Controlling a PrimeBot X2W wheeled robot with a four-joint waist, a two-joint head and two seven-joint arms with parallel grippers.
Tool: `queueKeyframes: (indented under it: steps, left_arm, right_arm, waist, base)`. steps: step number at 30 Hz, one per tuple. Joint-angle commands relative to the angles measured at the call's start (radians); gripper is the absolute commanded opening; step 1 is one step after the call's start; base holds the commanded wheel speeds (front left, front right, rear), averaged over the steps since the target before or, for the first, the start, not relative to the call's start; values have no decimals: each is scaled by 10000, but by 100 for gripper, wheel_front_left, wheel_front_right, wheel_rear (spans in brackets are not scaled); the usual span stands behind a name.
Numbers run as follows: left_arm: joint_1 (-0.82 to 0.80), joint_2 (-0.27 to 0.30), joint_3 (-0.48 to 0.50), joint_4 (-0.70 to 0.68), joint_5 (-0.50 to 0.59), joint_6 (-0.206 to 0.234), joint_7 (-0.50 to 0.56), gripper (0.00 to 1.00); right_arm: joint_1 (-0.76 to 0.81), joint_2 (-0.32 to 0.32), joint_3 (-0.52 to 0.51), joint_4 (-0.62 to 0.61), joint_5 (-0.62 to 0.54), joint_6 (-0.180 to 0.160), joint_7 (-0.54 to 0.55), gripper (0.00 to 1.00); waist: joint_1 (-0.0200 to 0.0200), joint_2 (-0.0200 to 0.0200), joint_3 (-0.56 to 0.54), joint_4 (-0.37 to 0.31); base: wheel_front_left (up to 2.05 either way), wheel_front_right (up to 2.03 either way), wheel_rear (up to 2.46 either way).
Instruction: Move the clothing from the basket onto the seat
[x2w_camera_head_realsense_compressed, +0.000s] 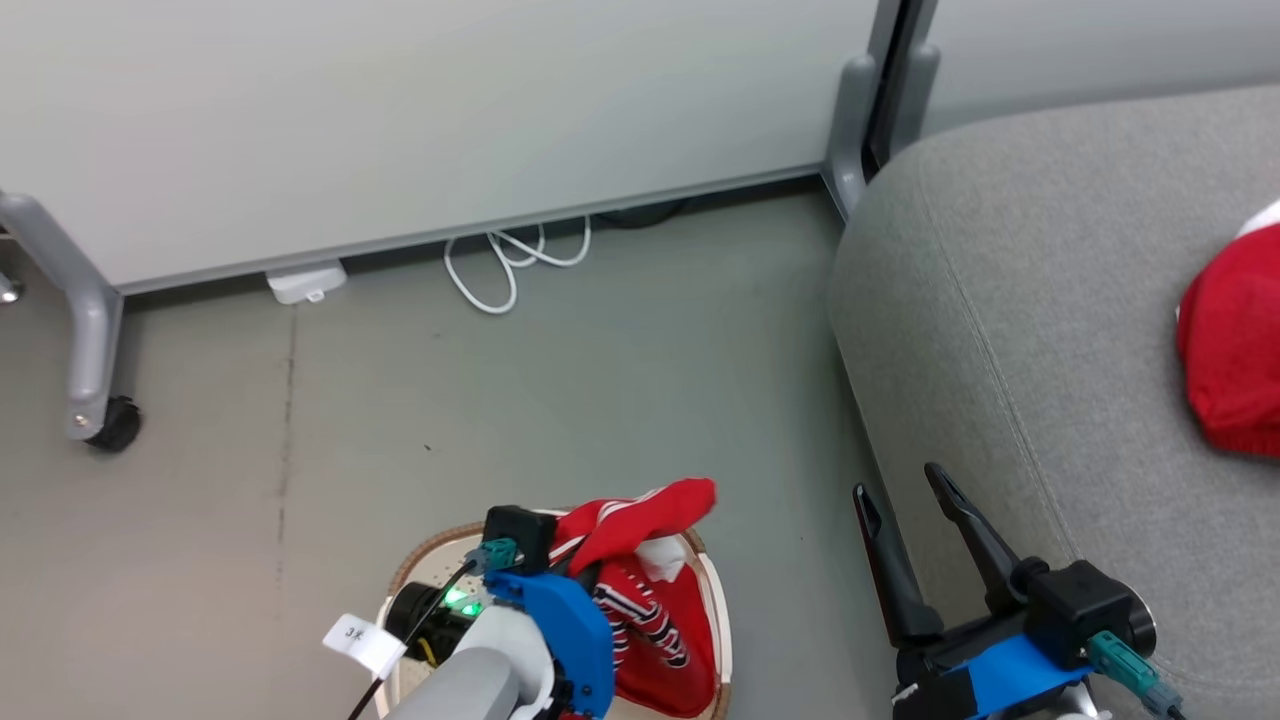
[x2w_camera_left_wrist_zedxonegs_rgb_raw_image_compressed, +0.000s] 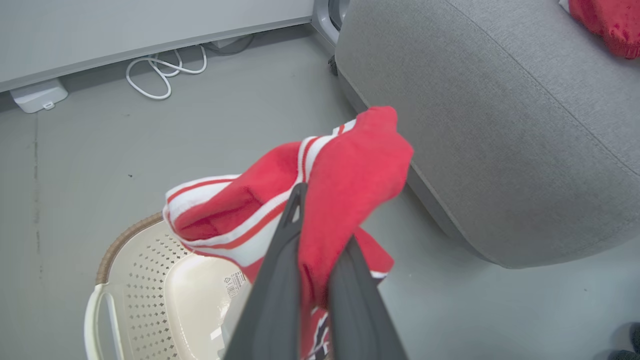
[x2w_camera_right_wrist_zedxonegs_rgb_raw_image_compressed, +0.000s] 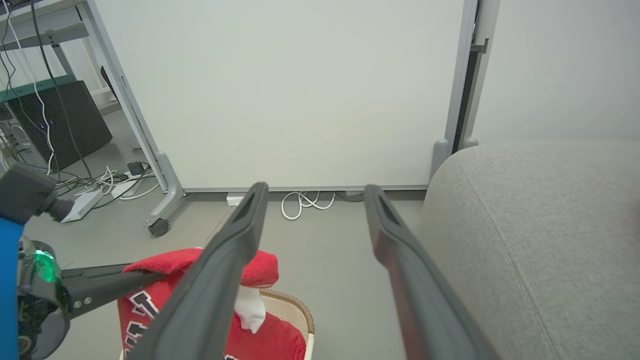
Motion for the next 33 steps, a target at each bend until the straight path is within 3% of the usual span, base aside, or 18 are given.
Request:
queueKeyframes:
  steps: [1,14,33]
  left_arm:
    - [-196,-3,-91,-122,-91,-2,-85,0]
    - [-1113,-3,-1533,-1292,-1420,415,-371,0]
    - [-3117,-2,-3213,-2444,-2881,1096,-600,0]
  right_arm:
    - [161,-1,-11,-55,-73,5,52,100]
    - [581,-1,41,-176,34,5,315,100]
    - [600,-1,190,-28,84,5,474,100]
  waist:
    - [3,-1,-249,212]
    - [3,-1,-1083,677]
    - [3,-1,-1339,621]
  base:
    - [0,0,0]
    - [0,0,0]
    - [0,0,0]
